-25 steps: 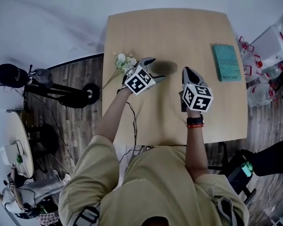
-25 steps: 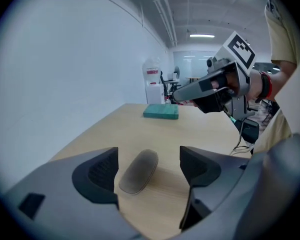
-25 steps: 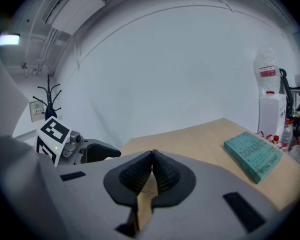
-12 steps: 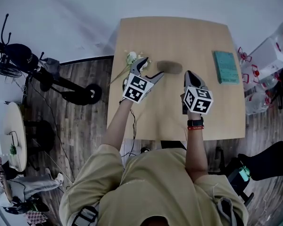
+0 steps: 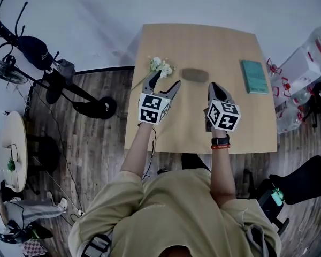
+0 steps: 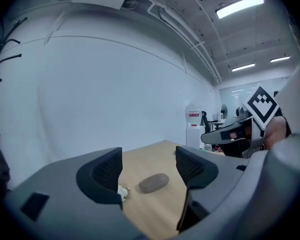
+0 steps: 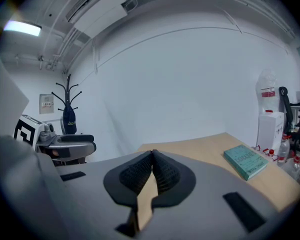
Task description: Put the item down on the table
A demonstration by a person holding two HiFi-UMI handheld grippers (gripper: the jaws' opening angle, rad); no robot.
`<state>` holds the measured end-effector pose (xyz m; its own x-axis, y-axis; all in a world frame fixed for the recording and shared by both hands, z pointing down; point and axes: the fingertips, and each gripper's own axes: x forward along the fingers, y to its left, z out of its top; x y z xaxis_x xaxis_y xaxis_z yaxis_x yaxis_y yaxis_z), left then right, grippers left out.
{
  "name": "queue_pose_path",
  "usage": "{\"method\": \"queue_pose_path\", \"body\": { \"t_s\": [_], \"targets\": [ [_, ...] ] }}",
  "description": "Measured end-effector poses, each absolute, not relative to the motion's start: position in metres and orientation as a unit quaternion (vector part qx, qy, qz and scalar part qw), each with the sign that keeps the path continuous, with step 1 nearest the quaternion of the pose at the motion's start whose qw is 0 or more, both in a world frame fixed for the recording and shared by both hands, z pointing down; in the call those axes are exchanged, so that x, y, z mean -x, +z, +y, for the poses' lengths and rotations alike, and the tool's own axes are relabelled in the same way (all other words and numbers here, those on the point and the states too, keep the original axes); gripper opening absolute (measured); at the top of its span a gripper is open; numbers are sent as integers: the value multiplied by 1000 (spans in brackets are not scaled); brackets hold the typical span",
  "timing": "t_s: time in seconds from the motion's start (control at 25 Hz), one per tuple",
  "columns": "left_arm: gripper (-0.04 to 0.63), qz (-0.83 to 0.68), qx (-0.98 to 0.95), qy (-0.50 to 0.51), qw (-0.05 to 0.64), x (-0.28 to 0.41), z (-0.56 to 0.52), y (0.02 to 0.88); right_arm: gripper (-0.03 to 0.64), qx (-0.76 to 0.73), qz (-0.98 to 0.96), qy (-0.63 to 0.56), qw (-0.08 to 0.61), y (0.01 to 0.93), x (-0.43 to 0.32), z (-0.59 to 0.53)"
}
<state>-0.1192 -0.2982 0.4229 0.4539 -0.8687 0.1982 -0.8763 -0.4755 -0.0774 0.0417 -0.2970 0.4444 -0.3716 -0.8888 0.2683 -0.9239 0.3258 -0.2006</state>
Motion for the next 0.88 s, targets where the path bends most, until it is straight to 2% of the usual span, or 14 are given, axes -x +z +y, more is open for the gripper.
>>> {"method": "queue_pose_path", "body": {
  "t_s": [0.08,0.16,0.88],
  "targets": [
    [320,-525,-846,95,13,126,-282,417,9,-557,-814,157,53,441,-37,-283],
    [244,-540,-837,87,9,135,-267,410,9,-555,-816,152,53,437,-32,-270],
    [118,-589,-807,49,17,169,-177,401,11,-562,-818,117,37,420,-16,-192]
  ]
}}
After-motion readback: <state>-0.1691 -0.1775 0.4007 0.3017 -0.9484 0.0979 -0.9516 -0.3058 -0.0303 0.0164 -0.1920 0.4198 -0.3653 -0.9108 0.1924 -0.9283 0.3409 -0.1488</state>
